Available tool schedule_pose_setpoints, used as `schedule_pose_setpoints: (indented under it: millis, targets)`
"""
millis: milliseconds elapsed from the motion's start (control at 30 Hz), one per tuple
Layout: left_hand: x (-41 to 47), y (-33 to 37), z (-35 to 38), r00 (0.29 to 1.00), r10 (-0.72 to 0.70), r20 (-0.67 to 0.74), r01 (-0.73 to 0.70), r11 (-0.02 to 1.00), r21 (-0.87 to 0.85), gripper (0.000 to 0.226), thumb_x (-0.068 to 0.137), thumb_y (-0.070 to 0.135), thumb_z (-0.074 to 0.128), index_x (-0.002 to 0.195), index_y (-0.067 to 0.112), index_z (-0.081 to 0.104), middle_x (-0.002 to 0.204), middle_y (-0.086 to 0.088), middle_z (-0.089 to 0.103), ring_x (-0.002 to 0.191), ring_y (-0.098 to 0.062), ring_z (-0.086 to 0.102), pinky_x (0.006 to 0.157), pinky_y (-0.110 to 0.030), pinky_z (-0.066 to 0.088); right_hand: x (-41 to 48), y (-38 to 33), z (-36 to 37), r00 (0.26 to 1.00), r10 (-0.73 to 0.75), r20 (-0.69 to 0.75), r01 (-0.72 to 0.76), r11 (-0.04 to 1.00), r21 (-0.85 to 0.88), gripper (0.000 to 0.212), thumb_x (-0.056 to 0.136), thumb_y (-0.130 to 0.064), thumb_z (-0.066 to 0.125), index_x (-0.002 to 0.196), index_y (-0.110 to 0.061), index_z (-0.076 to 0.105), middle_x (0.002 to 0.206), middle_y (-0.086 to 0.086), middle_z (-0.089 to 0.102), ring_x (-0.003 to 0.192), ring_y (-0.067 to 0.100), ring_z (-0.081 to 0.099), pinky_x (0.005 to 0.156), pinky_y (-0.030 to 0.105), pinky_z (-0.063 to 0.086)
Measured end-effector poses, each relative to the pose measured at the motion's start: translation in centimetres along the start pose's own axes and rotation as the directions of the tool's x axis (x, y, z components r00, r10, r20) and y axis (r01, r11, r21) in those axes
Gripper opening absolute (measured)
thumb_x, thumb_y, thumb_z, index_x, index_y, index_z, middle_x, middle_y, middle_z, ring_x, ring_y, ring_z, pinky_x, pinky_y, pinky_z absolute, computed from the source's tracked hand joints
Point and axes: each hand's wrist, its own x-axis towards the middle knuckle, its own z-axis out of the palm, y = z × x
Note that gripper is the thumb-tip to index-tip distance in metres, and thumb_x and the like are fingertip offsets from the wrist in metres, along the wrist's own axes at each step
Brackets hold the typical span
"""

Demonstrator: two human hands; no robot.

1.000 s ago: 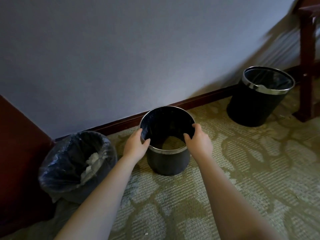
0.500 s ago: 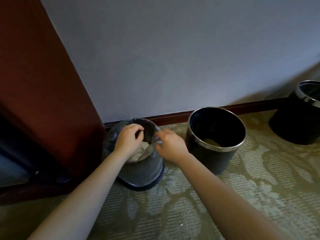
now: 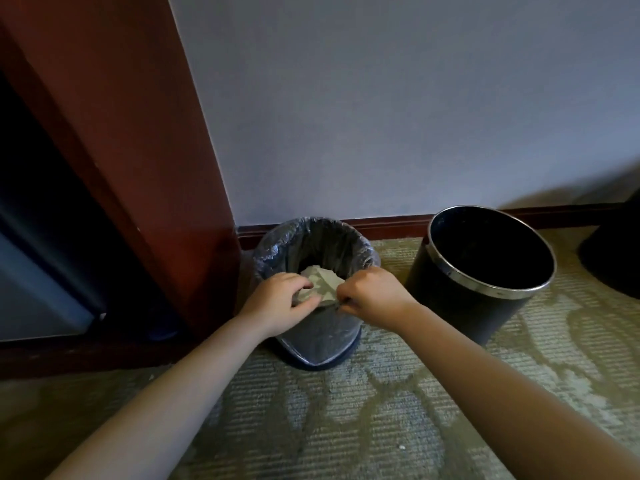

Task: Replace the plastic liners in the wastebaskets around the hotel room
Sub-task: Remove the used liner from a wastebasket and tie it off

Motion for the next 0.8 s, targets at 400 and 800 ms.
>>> schedule_pose_setpoints:
  millis: [400, 800]
  targets:
    - [0.7, -0.3, -1.2, 0.991, 0.125, 0.053, -0.128, 0.990, 0.052, 0.018, 0.090, 0.023, 0.061, 0.083, 0.011, 0.071, 0.082, 0.000, 0.064, 0.081, -0.015, 0.059, 0.076, -0.036, 0.049, -0.5, 0.1, -1.3, 0.921, 0.093, -0.377, -0.075, 0.995, 0.061, 0.016, 0.076, -0.018, 0.075, 0.086, -0.012, 0.064, 0.081, 0.003, 0.063, 0.074, 0.025, 0.061, 0.058, 0.030, 0.047]
    - [1.7, -0.3, -3.5, 0.938, 0.146, -0.314, -0.087, 0.977, 0.195, 0.019, 0.081, 0.014, 0.070, 0.064, 0.009, 0.064, 0.067, -0.002, 0.051, 0.070, -0.021, 0.051, 0.064, -0.031, 0.043, -0.6, -2.8, 0.1, 0.978, 0.129, 0.164, -0.120, 0.991, -0.067, 0.043, 0.092, -0.050, 0.054, 0.120, -0.017, 0.059, 0.118, 0.003, 0.060, 0.114, 0.025, 0.052, 0.099, 0.037, 0.035]
